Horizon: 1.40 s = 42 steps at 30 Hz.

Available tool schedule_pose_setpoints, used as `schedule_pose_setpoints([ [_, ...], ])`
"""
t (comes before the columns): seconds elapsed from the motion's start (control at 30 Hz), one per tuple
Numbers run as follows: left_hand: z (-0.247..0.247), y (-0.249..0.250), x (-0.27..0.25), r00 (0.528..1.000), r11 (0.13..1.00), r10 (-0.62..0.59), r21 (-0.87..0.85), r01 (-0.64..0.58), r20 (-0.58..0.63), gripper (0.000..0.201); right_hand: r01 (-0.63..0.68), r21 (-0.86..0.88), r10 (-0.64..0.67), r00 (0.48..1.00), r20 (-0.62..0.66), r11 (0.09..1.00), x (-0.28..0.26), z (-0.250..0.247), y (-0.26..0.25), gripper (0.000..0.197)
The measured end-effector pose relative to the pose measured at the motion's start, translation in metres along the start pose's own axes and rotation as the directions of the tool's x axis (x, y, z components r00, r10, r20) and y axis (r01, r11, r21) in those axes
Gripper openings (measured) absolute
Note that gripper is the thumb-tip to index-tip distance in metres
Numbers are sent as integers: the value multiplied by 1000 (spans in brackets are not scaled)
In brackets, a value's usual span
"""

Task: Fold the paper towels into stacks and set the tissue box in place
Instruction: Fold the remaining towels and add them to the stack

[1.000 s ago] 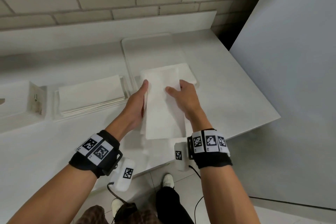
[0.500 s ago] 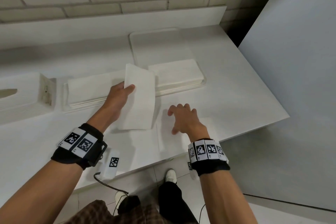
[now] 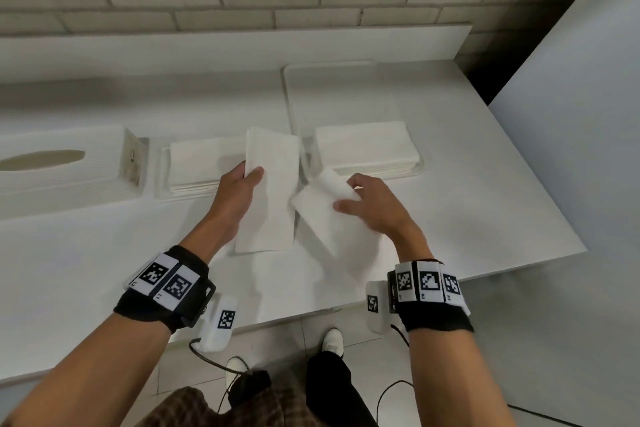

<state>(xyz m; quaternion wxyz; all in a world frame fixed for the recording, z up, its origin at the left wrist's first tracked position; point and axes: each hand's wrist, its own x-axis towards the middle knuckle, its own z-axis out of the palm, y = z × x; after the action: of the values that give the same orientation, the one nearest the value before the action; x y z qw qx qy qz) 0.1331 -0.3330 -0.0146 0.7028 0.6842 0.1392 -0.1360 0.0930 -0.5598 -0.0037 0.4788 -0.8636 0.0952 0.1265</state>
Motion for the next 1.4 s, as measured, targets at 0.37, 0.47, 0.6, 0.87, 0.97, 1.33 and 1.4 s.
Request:
schedule_pose_setpoints([
  [0.37,-13,19,-24,973,957,27,-287,40,228,49,117,465,-5,972,-235,877,21,74,-80,19],
  [0.47,-27,24,-27,986,978,124,-183,-102,113,26,151,488,-60,978,-198,860,21,85,-85,41],
  [0.6,-50,28,-27,974,972,187,-171,-163,129,24,119,520,-186,979,79,846,22,88,-79,52],
  [0.87,-73,0,-35,968,963,249,-103,-248,0,18,232,491,-286,957,37,839,11,117,-81,27],
  [0.97,-76,-4,-36,962,955,271,-120,-271,-14,24,230,528,-290,957,31,818,9,124,-78,27],
  [1.33,-75,-17,-31,966,958,259,-118,-260,-20,39,232,576,-294,956,15,784,7,131,-76,25],
  [1.4,-76,-18,-31,965,957,261,-124,-262,-21,45,234,586,-299,954,14,775,7,130,-77,27],
])
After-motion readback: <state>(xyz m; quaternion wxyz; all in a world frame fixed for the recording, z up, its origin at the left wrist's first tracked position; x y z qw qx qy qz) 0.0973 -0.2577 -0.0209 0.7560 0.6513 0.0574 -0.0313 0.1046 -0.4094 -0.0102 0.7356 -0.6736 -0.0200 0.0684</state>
